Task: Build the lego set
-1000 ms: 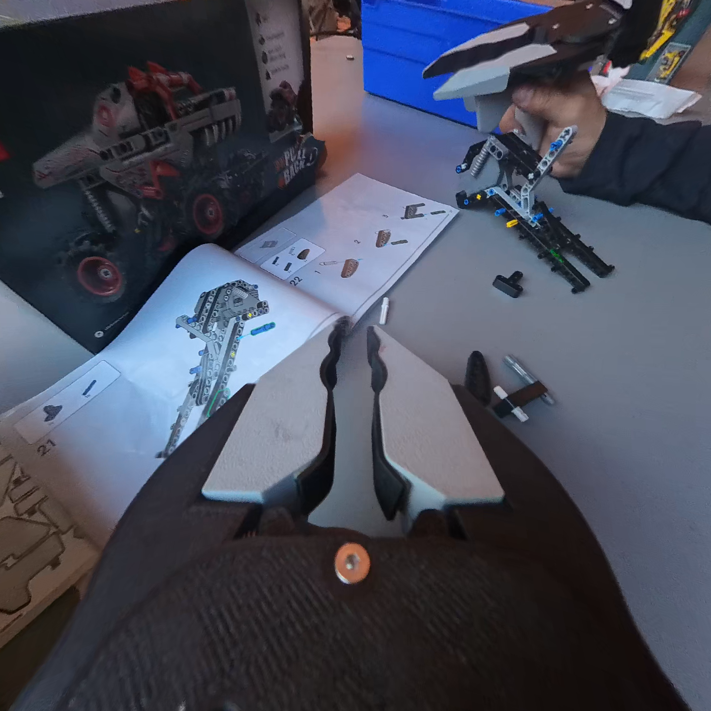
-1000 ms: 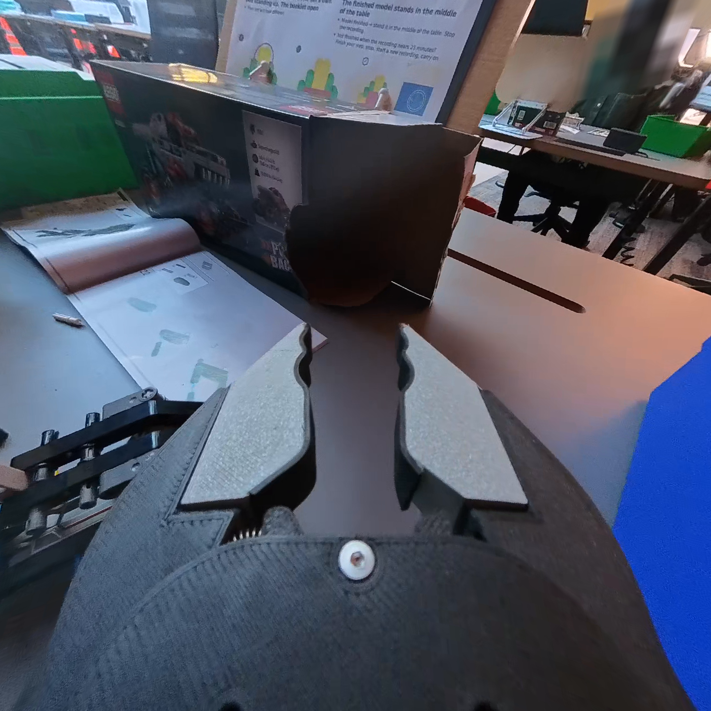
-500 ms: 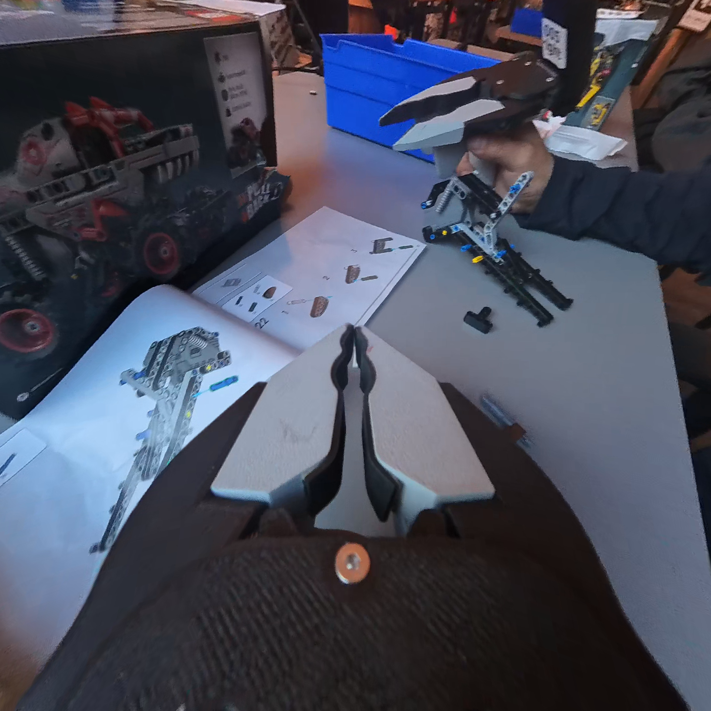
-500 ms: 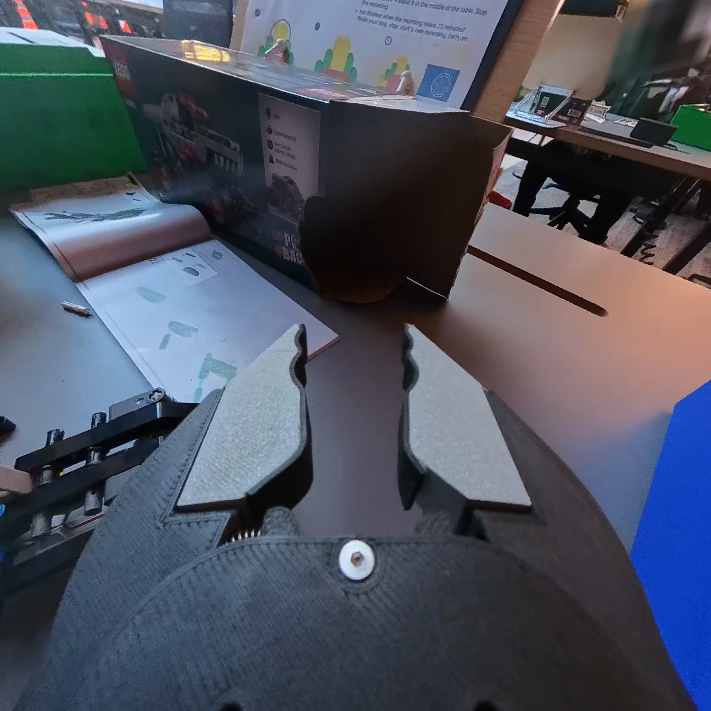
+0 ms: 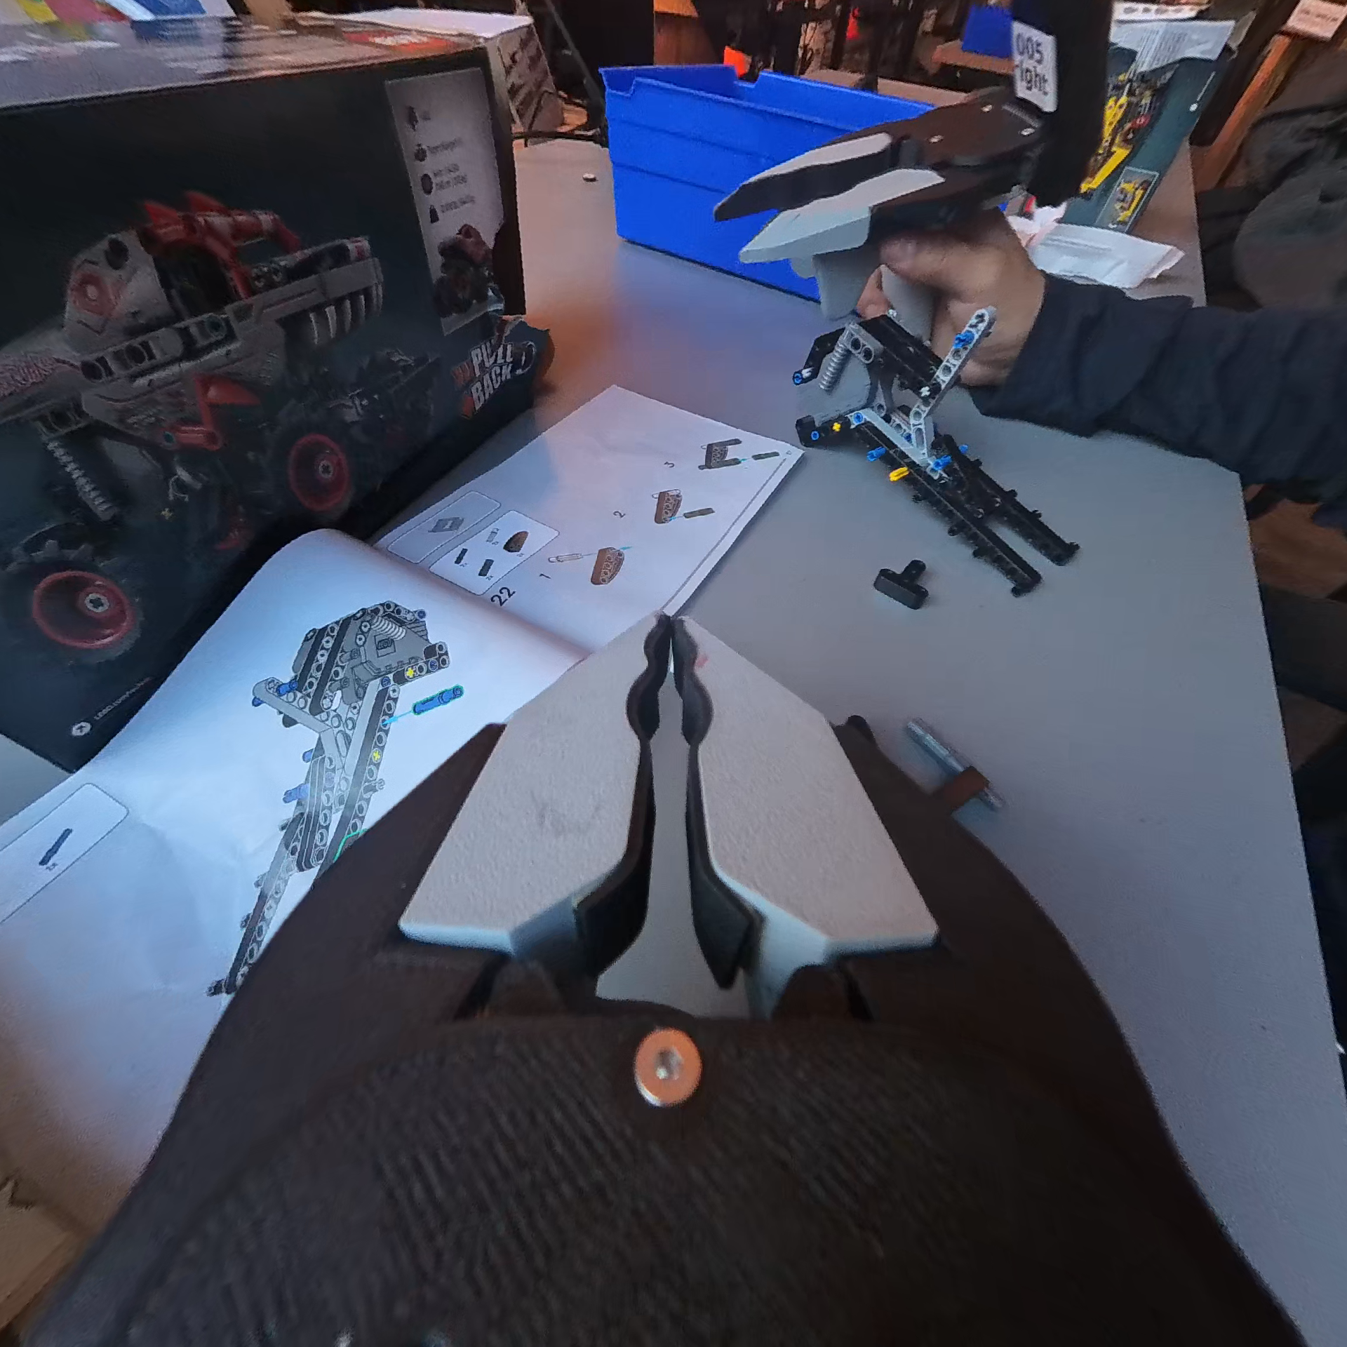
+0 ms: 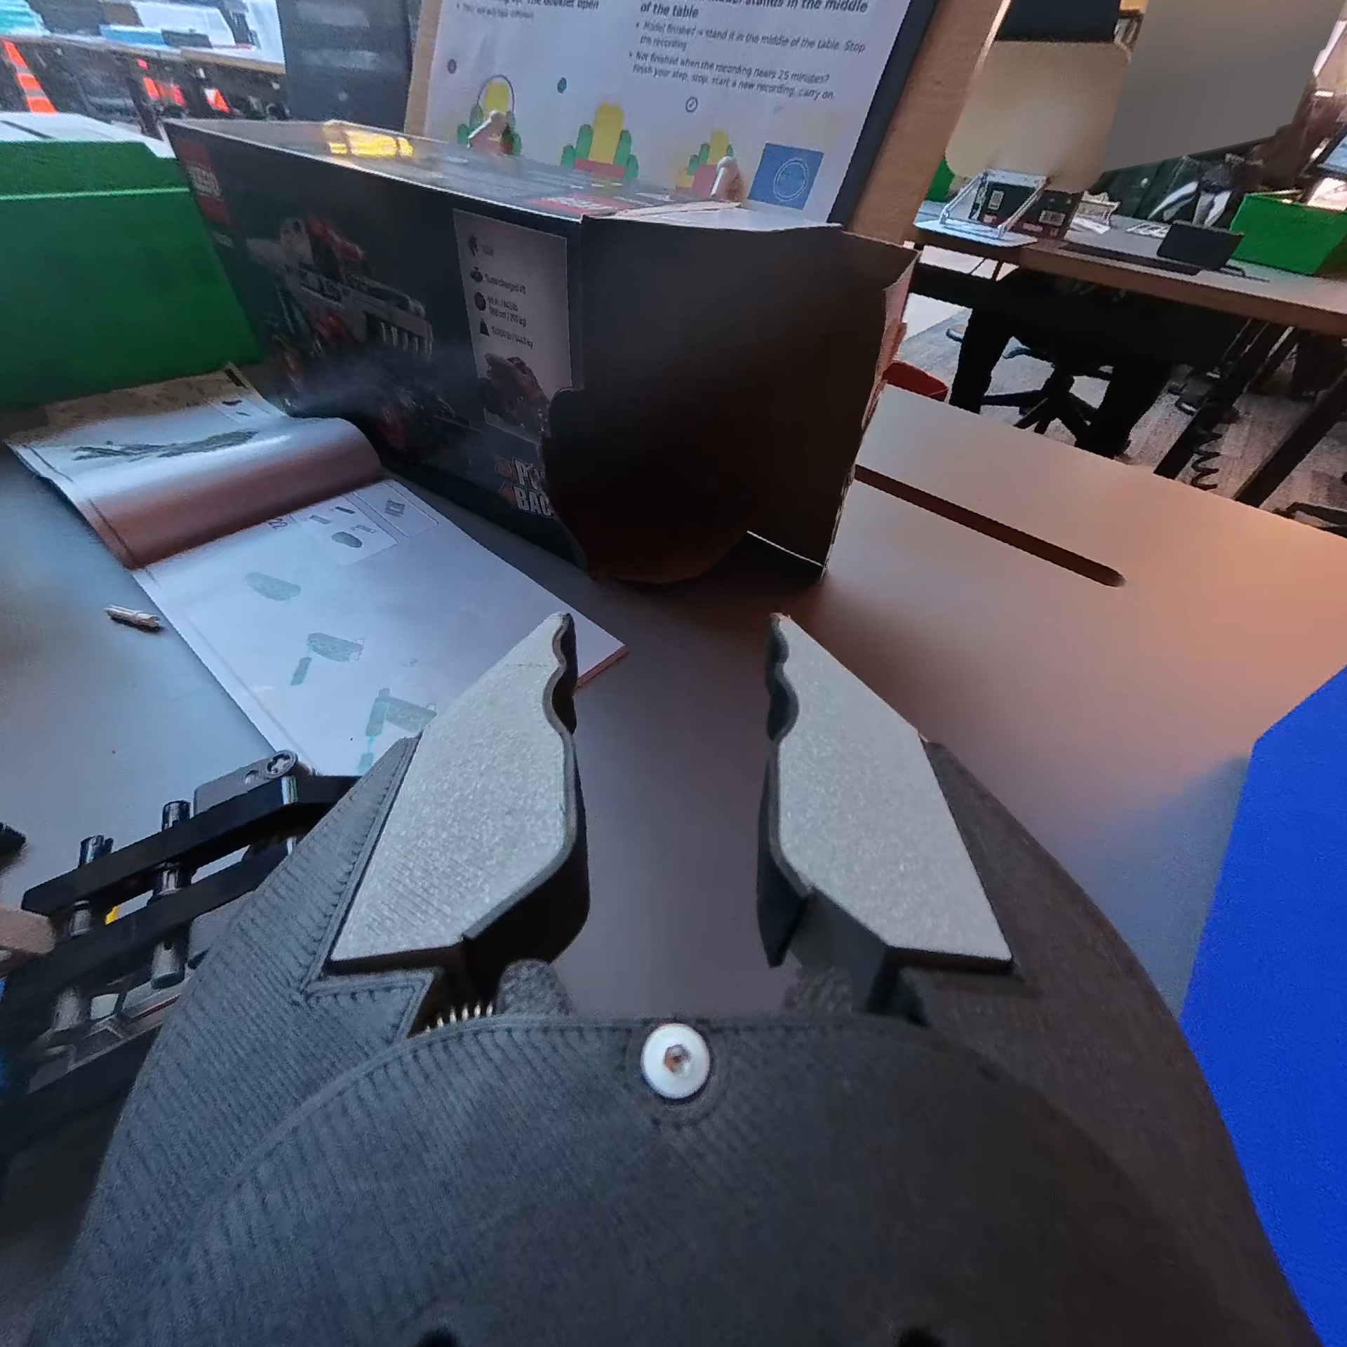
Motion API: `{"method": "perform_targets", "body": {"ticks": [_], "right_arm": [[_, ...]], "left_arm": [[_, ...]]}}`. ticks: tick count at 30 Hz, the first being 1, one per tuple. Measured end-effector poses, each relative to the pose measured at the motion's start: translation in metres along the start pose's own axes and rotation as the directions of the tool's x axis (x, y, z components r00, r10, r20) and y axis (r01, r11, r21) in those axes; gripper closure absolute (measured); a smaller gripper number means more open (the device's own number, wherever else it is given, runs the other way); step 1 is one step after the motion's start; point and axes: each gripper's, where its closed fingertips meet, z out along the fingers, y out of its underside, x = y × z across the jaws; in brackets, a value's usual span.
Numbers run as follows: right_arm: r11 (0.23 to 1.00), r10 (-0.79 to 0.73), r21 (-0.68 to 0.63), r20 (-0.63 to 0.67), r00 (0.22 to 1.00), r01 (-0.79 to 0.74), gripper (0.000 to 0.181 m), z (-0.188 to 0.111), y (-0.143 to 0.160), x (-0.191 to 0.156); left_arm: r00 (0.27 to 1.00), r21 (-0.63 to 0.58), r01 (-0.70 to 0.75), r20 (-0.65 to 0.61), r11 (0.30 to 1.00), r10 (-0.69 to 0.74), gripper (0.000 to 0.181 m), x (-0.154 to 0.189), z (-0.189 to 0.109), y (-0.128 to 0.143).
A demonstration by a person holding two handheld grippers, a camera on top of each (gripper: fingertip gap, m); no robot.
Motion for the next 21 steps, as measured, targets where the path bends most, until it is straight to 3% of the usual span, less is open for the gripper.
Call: {"method": "perform_targets", "body": {"ticks": [2,9,12,18,21], "right_arm": [[1.000,0.002,0.007,-0.002,1.000,-0.002,0.136,-0.003,-0.001,0.000],[0.997,-0.051,0.054,-0.003,0.999,0.051,0.181,-0.016,-0.013,-0.004],[0.996,-0.057,0.060,-0.074,0.996,0.062,0.181,-0.018,-0.016,0.003],[0.997,-0.042,0.068,-0.093,0.995,0.048,0.179,-0.021,-0.017,0.007],[0.995,-0.007,0.094,-0.118,0.993,0.018,0.162,-0.025,-0.020,0.015]], "left_arm": [[1.000,0.001,0.005,0.006,1.000,-0.005,0.181,-0.001,0.001,0.000],[0.999,0.018,0.005,0.040,1.000,-0.006,0.181,-0.004,0.001,-0.003],[0.999,0.016,0.008,0.047,1.000,-0.008,0.181,-0.004,0.001,-0.003],[0.998,0.016,0.019,0.052,1.000,-0.020,0.181,-0.005,0.004,-0.004],[0.999,0.015,0.023,0.049,1.000,-0.023,0.181,-0.004,0.006,-0.004]]}}
